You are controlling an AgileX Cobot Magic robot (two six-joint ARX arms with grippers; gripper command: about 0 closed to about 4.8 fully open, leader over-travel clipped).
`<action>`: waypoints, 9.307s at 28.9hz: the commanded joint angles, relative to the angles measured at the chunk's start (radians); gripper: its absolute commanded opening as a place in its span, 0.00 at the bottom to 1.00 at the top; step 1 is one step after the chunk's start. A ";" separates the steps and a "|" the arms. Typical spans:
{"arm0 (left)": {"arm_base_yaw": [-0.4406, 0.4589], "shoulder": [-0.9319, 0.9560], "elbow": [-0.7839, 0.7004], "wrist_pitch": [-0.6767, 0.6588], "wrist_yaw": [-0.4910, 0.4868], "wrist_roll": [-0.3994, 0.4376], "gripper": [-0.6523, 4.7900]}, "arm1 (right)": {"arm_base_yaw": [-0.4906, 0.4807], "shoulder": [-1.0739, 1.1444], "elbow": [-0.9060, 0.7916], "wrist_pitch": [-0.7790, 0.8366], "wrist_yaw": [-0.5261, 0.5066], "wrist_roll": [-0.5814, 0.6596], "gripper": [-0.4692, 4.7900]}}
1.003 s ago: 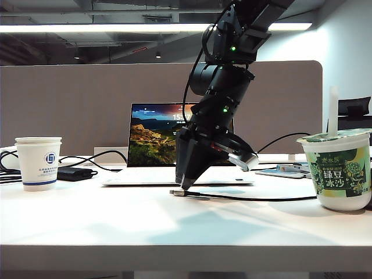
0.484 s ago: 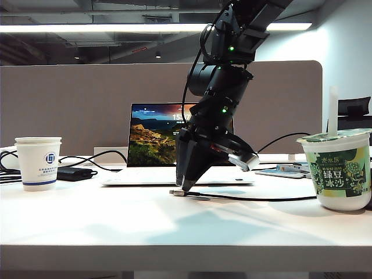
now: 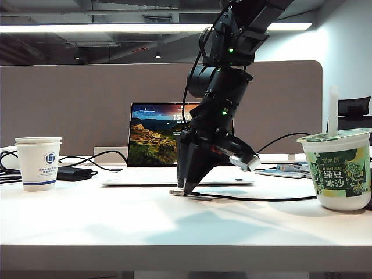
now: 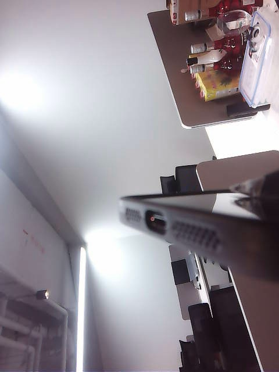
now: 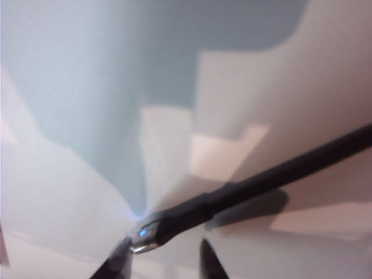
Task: Pick up the black phone, pick up the charger plug, insert the charger plug into the phone's charging port, and finally place the connected phone back on the desk.
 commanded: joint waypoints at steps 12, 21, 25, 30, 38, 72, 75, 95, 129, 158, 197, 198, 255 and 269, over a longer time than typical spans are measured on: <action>0.002 -0.005 0.008 0.021 0.001 0.004 0.11 | 0.008 0.007 0.003 -0.003 0.026 0.004 0.37; 0.003 -0.009 0.008 0.009 0.001 0.011 0.11 | 0.019 0.017 0.003 0.005 0.027 0.004 0.37; 0.002 -0.009 0.008 0.010 0.001 0.023 0.11 | 0.019 0.017 0.003 0.005 0.027 0.004 0.31; 0.002 -0.009 0.008 0.010 0.001 0.023 0.11 | 0.019 0.017 0.003 0.004 0.027 0.002 0.24; 0.002 -0.009 0.008 0.009 0.001 0.023 0.11 | 0.019 0.017 0.003 -0.002 0.027 -0.052 0.09; 0.002 -0.001 0.008 -0.107 0.019 -0.029 0.11 | -0.103 -0.230 0.005 0.045 -0.090 -0.910 0.08; 0.002 0.009 0.008 -0.137 0.020 -0.054 0.11 | -0.118 -0.292 0.005 0.060 -0.105 -1.008 0.08; 0.002 0.163 0.008 -0.261 0.374 -0.089 0.11 | -0.145 -0.607 0.005 0.312 -0.403 -1.598 0.08; 0.002 0.385 0.008 -0.120 0.632 -0.004 0.11 | -0.121 -0.737 0.003 0.285 -0.905 -1.905 0.08; 0.002 0.386 0.008 -0.099 0.675 -0.005 0.11 | -0.060 -0.731 -0.040 0.218 -0.889 -1.999 0.08; 0.002 0.391 0.008 -0.113 0.677 -0.004 0.11 | -0.026 -0.727 -0.039 0.205 -0.853 -2.005 0.08; 0.002 0.391 0.008 -0.113 0.677 -0.004 0.11 | -0.026 -0.729 -0.038 0.206 -0.856 -2.005 0.08; 0.002 0.391 0.008 -0.112 0.674 -0.004 0.11 | -0.008 -0.719 -0.039 0.177 -0.841 -2.024 0.08; 0.002 0.391 0.008 -0.111 0.666 -0.004 0.11 | 0.003 -0.719 -0.039 0.177 -0.799 -2.025 0.08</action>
